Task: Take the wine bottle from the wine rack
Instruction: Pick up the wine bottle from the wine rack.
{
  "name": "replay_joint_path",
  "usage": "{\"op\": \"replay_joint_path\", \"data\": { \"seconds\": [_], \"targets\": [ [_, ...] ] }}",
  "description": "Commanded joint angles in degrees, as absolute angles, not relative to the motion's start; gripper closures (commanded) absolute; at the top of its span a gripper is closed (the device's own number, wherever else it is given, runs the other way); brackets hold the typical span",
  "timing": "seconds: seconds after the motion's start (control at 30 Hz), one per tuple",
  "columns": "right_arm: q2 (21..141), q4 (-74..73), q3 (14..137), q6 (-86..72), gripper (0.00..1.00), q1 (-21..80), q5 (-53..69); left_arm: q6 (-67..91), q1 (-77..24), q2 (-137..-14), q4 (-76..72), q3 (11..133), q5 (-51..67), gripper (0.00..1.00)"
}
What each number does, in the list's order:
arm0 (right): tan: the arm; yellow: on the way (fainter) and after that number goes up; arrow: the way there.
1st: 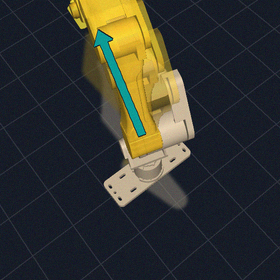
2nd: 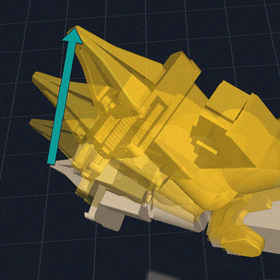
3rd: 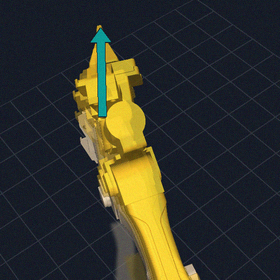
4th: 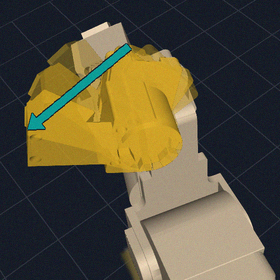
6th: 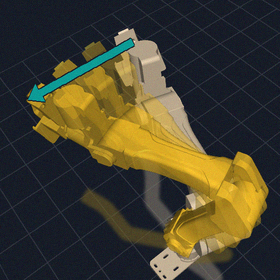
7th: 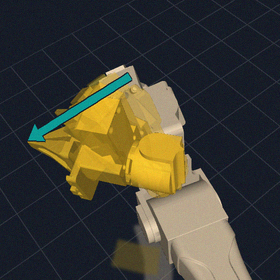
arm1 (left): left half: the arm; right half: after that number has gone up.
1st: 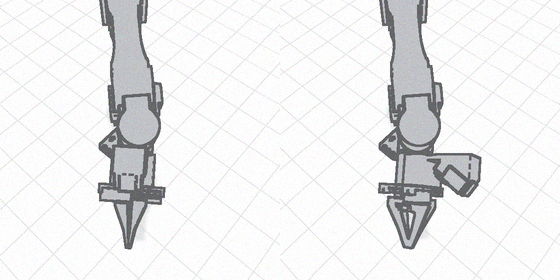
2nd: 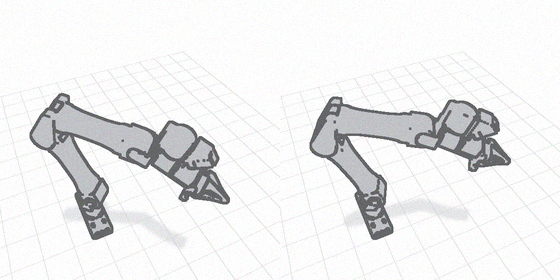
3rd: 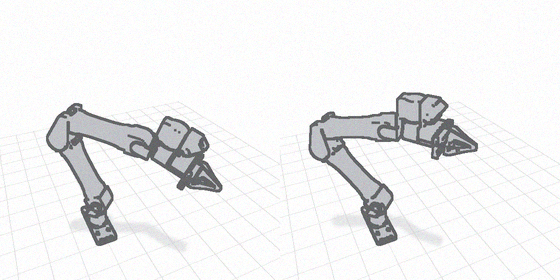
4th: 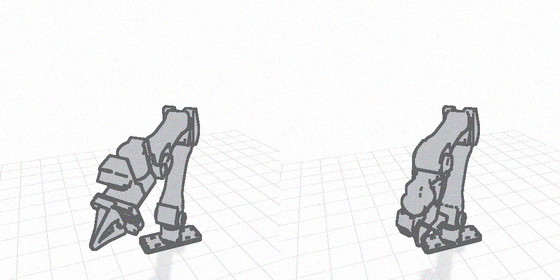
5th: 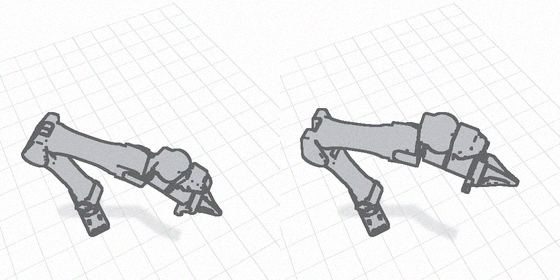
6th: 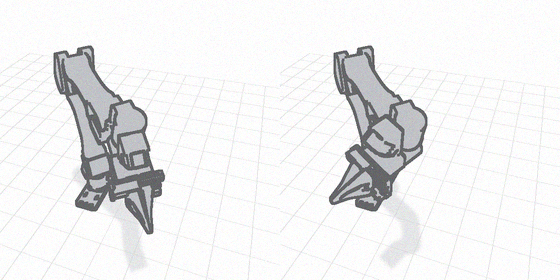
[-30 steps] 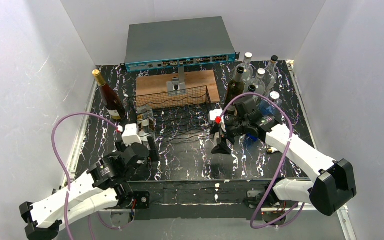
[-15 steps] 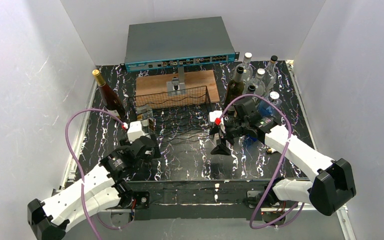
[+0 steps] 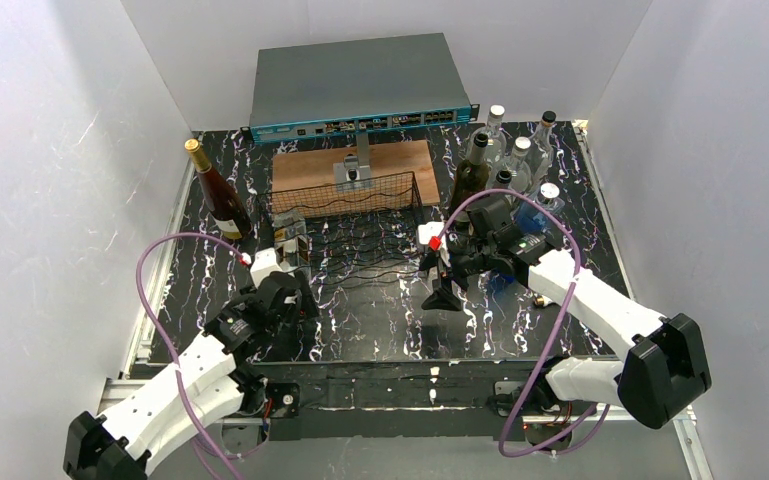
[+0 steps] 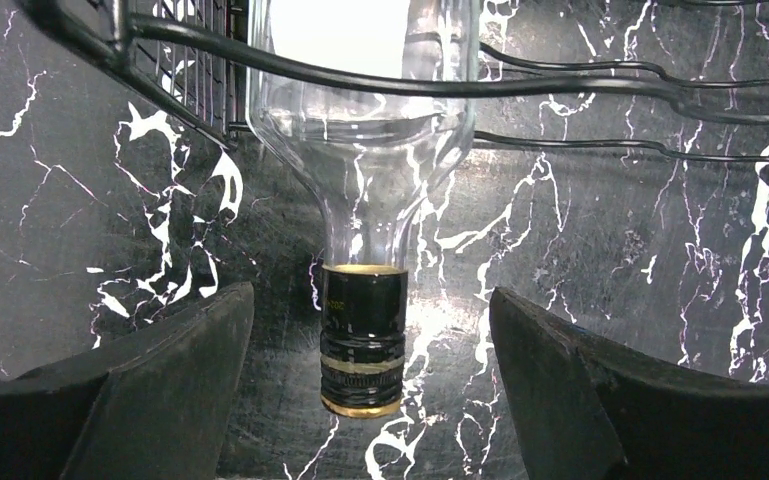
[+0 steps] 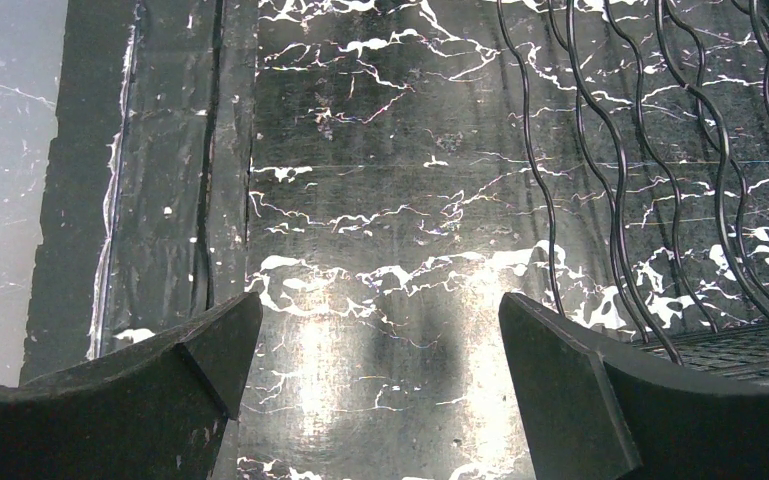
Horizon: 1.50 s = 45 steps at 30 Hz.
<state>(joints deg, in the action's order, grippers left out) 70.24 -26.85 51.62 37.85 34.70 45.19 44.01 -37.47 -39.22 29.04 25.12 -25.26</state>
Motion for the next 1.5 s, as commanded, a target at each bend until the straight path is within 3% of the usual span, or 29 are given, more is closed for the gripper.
{"op": "replay_joint_path", "data": {
  "seconds": [0.0, 0.5, 1.47],
  "targets": [
    [70.44, -25.31, 51.02, 38.76, 0.02, 35.06, 46.49, 42.30, -34.13, -40.57, 24.82, 23.66, -21.57, 0.15],
    [70.75, -25.66, 50.64, 39.73, 0.02, 35.09, 46.14, 41.04, -27.51, -45.79, 16.93, 21.40, -16.17, 0.25],
    [70.93, -26.20, 50.31, 40.90, 0.02, 35.01, 45.79, 41.44, -25.36, -49.06, 9.81, 18.37, -15.23, 0.42]
  ]
}}
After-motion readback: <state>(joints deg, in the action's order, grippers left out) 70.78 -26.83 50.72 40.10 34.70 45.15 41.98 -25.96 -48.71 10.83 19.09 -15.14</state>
